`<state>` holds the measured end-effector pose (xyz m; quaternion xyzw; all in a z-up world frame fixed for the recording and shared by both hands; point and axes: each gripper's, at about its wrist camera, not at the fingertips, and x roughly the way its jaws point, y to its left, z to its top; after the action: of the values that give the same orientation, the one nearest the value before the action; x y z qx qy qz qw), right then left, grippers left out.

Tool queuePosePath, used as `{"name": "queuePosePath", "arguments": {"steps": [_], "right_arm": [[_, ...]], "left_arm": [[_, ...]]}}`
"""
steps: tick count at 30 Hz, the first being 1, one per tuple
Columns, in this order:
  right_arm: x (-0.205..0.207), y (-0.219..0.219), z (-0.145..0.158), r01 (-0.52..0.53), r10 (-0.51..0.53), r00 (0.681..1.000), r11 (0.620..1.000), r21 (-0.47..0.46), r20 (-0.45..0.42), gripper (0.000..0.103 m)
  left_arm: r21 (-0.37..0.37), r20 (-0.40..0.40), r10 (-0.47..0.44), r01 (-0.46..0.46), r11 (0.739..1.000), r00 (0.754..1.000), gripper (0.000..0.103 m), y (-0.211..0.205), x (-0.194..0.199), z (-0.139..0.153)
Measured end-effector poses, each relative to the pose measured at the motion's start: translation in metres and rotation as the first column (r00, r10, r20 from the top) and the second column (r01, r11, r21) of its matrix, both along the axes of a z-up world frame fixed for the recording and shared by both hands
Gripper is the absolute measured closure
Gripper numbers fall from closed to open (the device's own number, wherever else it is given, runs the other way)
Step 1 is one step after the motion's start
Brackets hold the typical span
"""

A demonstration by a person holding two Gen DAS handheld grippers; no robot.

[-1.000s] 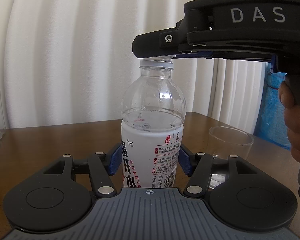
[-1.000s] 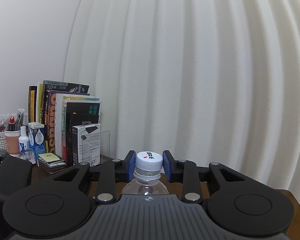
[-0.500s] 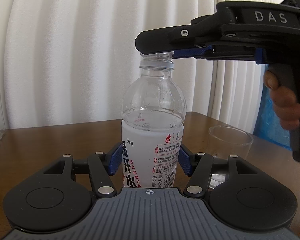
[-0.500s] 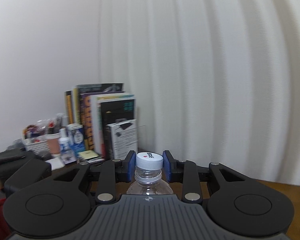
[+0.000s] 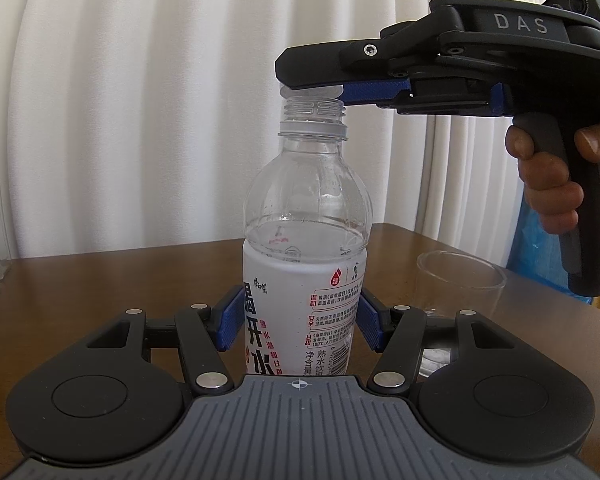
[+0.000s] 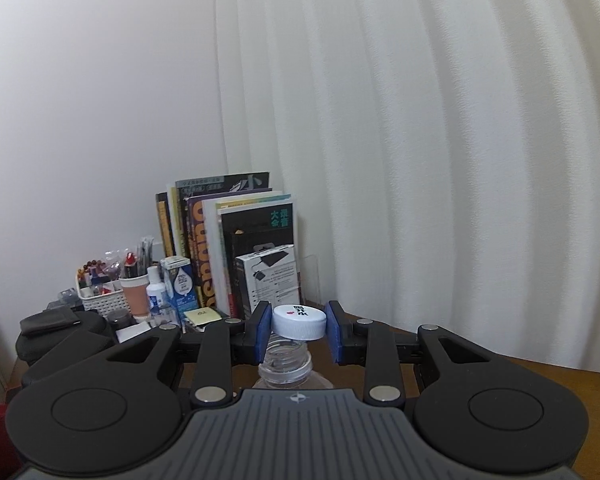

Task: Unscrew bottle cap and pour
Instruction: 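Lift the white cap off the bottle neck with the right tool while the left tool releases the bottle, then carry the cap away from the bottle and lower it to the table with the right tool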

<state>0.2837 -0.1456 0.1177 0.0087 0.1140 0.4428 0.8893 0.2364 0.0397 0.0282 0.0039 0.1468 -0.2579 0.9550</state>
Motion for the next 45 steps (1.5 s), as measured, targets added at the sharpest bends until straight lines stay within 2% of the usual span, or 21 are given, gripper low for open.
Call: {"name": "queuePosePath", "arguments": {"steps": [6, 8, 10, 16, 23, 28, 36, 45], "right_arm": [[-0.004, -0.009, 0.003, 0.054, -0.055, 0.998, 0.998, 0.021, 0.014, 0.071], [-0.009, -0.012, 0.006, 0.068, -0.069, 0.997, 0.997, 0.026, 0.025, 0.071], [-0.014, -0.015, 0.008, 0.081, -0.082, 0.996, 0.996, 0.027, 0.037, 0.071], [-0.04, -0.022, 0.014, 0.128, -0.128, 0.988, 0.992, 0.001, 0.083, 0.071], [-0.087, -0.036, 0.017, 0.19, -0.188, 0.977, 0.982, -0.011, 0.099, 0.071], [-0.124, -0.048, 0.009, 0.255, -0.252, 0.965, 0.966, -0.038, 0.077, 0.071], [-0.16, -0.069, -0.037, 0.347, -0.353, 0.935, 0.929, -0.129, -0.03, 0.071], [-0.165, -0.068, -0.088, 0.412, -0.455, 0.886, 0.862, -0.294, -0.093, 0.071]], "left_arm": [[0.007, -0.009, 0.007, -0.007, 1.0, 1.0, 0.041, -0.001, -0.001, 0.0], [0.012, -0.015, 0.014, -0.014, 1.0, 1.0, 0.034, -0.002, -0.001, -0.001], [0.017, -0.014, 0.03, -0.03, 0.999, 0.999, 0.02, -0.003, -0.003, 0.0], [0.0, 0.002, 0.056, -0.056, 0.998, 0.998, 0.002, -0.001, -0.015, 0.006], [0.025, 0.005, 0.063, -0.063, 0.998, 0.998, 0.0, -0.006, -0.036, 0.01], [0.033, -0.003, 0.079, -0.078, 0.996, 0.997, 0.0, -0.003, -0.06, 0.014], [0.047, 0.009, 0.103, -0.103, 0.994, 0.995, 0.0, 0.001, -0.106, 0.02], [0.051, 0.012, 0.086, -0.087, 0.995, 0.996, 0.0, -0.007, -0.147, 0.024]]}}
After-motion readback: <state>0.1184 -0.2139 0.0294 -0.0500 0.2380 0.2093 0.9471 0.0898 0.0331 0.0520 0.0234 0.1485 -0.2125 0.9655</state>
